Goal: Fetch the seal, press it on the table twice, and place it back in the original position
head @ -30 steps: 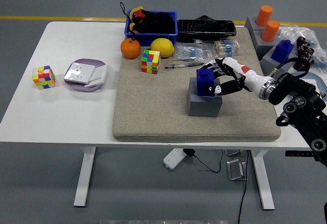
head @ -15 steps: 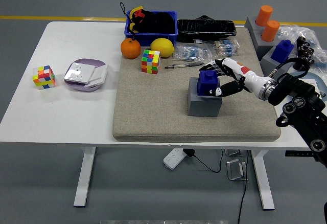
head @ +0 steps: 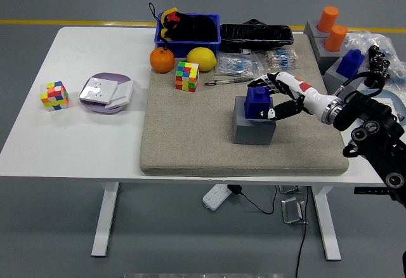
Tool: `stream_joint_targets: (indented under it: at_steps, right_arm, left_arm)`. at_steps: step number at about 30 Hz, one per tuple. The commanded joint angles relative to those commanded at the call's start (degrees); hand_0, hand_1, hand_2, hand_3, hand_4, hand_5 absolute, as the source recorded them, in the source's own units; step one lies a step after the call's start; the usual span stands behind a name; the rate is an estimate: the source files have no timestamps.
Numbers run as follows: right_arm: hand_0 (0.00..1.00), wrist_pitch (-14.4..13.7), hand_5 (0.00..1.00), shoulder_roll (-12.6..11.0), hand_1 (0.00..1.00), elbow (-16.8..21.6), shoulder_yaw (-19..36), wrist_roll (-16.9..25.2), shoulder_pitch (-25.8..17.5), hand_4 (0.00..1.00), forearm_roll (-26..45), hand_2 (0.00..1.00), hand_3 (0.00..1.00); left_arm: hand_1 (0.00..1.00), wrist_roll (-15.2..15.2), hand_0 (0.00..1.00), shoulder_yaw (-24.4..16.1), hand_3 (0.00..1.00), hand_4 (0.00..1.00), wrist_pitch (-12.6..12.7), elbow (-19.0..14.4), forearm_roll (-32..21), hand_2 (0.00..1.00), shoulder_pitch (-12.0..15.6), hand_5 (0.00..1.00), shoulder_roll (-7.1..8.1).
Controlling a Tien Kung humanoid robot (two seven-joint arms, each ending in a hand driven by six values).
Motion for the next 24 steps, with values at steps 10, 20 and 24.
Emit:
stream_joint_targets:
  at_steps: [10, 20, 24]
  right_arm:
    - [0.944, -0.20, 0.161, -0.36, 0.904, -0.02, 0.65, 1.79, -0.26, 0.998, -0.27, 0.908, 0.936]
    - [0.986, 2.36, 0.230, -2.02, 0.935, 1.21, 5.01, 3.17, -1.67, 0.998, -0.12, 0.938, 0.971]
    - [0.998, 4.36, 0.316, -3.89, 0.954, 1.62, 8.64, 3.55, -3.43, 0.998, -0.77, 0.953, 0.989]
  left_arm:
    - [0.816, 0.00, 0.816, 0.20, 0.838, 0.795, 0.00, 0.00, -0.07, 0.788, 0.14, 0.393, 0.09]
    - [0.816, -0.02, 0.816, -0.32, 0.838, 0.796, -0.03, 0.03, 0.16, 0.787, 0.11, 0.393, -0.06]
    - [0.817, -0.04, 0.816, -0.75, 0.839, 0.796, -0.04, 0.07, 0.26, 0.787, 0.21, 0.394, -0.19]
